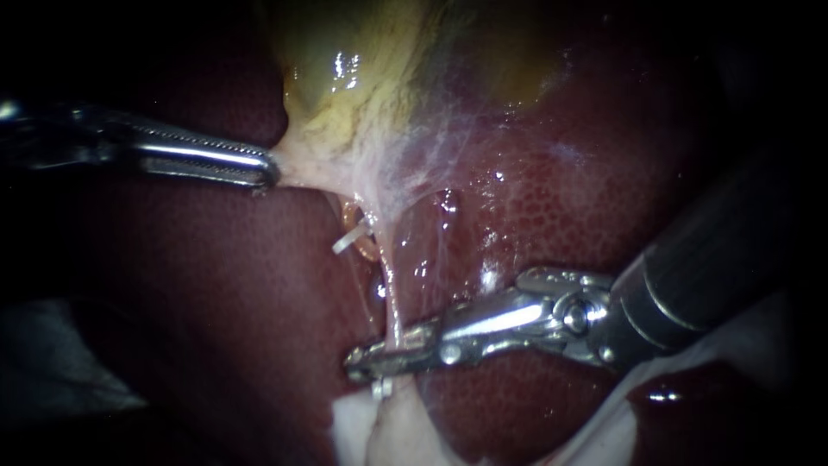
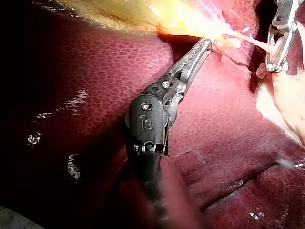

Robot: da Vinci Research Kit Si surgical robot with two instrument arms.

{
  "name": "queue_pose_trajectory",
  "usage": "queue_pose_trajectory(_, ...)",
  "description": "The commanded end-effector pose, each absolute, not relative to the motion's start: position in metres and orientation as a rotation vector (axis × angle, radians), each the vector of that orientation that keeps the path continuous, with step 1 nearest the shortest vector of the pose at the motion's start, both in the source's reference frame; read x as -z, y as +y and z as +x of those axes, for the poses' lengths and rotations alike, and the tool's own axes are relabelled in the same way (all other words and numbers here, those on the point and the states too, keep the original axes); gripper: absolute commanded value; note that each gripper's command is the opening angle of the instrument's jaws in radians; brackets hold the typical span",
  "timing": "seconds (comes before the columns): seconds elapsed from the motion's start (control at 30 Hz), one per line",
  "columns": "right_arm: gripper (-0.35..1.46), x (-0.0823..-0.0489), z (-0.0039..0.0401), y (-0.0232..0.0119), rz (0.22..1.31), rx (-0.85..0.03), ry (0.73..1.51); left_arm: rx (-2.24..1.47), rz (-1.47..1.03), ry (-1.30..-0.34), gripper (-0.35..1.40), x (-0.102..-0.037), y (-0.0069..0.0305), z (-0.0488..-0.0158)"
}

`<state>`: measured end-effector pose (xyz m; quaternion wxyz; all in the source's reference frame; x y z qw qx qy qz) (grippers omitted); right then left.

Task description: Going back first clip right tube

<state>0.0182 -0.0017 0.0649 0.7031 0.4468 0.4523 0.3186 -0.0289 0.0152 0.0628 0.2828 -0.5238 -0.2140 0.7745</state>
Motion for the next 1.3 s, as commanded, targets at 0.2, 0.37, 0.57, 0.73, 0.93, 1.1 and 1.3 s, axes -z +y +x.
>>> queue_pose_trajectory(0.2,0.35,-0.0667,0.0191,-0.0021,0.93,-0.626,1.059,-2.074,-1.403,-0.573,-0.35,-0.0628,0.0152,-0.0288)
queue_pose_trajectory(0.37,0.45,-0.0683,0.0189,-0.002,0.824,-0.581,1.054,-2.074,-1.403,-0.573,-0.35,-0.0627,0.0152,-0.0287)
queue_pose_trajectory(0.57,0.49,-0.0683,0.0183,-0.0011,0.653,-0.553,1.042,-2.074,-1.403,-0.574,-0.35,-0.0627,0.0152,-0.0287)
queue_pose_trajectory(0.73,0.49,-0.0675,0.0175,-0.0005,0.605,-0.534,1.048,-2.074,-1.403,-0.574,-0.35,-0.0627,0.0151,-0.0285)
queue_pose_trajectory(0.93,0.49,-0.0661,0.0159,0.0001,0.581,-0.48,1.045,-2.075,-1.404,-0.575,-0.35,-0.0627,0.0151,-0.0284)
queue_pose_trajectory(1.1,0.49,-0.0652,0.0147,0.0003,0.575,-0.458,1.052,-2.075,-1.404,-0.575,-0.35,-0.0627,0.0151,-0.0283)
queue_pose_trajectory(1.3,0.5,-0.0642,0.0136,0.0005,0.531,-0.366,1.054,-2.075,-1.404,-0.576,-0.35,-0.0627,0.0151,-0.0283)
